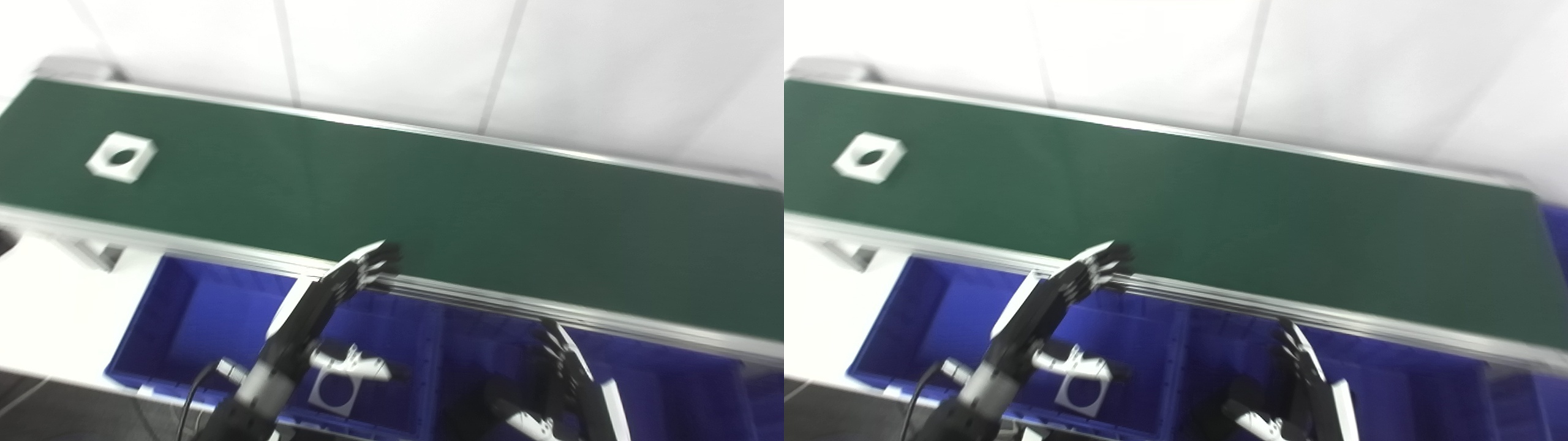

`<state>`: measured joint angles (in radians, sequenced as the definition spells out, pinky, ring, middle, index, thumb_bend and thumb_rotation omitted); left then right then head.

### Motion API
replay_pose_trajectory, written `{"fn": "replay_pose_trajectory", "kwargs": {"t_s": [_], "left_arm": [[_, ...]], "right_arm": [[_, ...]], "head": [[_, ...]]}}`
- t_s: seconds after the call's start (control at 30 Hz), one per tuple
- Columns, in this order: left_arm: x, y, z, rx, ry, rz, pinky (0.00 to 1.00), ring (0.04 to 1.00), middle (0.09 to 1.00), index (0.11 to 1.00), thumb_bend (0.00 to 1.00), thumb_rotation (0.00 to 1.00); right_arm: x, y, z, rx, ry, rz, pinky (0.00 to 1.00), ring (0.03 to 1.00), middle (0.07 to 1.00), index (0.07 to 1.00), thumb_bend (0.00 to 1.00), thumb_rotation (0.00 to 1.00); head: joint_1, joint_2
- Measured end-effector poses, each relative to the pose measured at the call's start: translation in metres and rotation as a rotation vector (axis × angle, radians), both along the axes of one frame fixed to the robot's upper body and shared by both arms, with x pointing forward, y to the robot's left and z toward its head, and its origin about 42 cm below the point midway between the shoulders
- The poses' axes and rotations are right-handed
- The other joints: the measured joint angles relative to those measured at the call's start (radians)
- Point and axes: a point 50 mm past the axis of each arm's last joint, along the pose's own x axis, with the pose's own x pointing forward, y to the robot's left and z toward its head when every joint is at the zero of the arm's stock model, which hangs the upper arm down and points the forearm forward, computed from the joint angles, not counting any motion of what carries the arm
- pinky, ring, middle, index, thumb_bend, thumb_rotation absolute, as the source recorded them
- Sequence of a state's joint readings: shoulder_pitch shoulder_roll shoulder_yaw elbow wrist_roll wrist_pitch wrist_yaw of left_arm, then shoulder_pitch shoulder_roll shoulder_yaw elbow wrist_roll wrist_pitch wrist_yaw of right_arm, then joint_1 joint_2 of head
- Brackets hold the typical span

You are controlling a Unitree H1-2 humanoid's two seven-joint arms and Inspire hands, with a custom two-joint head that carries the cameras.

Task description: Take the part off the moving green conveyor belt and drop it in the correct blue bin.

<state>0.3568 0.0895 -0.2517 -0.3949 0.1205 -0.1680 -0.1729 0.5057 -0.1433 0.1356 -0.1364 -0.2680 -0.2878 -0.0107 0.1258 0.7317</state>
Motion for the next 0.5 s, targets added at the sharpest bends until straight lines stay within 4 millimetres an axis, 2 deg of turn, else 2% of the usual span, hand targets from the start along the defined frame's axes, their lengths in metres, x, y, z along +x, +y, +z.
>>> {"fn": "replay_pose_trajectory", "kwargs": {"t_s": [0.17, 0.33, 0.47, 0.5], "left_arm": [[0.021, 0.017, 0.027, 0.033, -0.106, 0.018, 0.71, 0.799, 0.841, 0.843, 0.85, 0.13], [0.031, 0.036, 0.033, 0.072, -0.124, 0.043, 0.74, 0.854, 0.895, 0.868, 0.81, 0.1], [0.043, 0.05, 0.039, 0.162, -0.154, 0.044, 0.78, 0.866, 0.903, 0.883, 0.8, 0.18], [0.047, 0.055, 0.041, 0.191, -0.168, 0.052, 0.82, 0.884, 0.905, 0.892, 0.81, 0.19]], "right_arm": [[0.0, -0.001, -0.004, 0.005, -0.012, 0.011, 0.74, 0.792, 0.847, 0.908, 0.79, 0.37], [-0.002, -0.001, -0.007, -0.003, -0.01, 0.016, 0.74, 0.795, 0.847, 0.904, 0.8, 0.38], [-0.001, -0.001, -0.009, -0.002, -0.009, 0.017, 0.74, 0.793, 0.845, 0.904, 0.81, 0.38], [-0.001, -0.001, -0.011, -0.003, -0.004, 0.017, 0.73, 0.787, 0.842, 0.901, 0.81, 0.38]], "head": [[-0.021, -0.011], [-0.029, -0.023], [-0.043, -0.028], [-0.051, -0.031]]}}
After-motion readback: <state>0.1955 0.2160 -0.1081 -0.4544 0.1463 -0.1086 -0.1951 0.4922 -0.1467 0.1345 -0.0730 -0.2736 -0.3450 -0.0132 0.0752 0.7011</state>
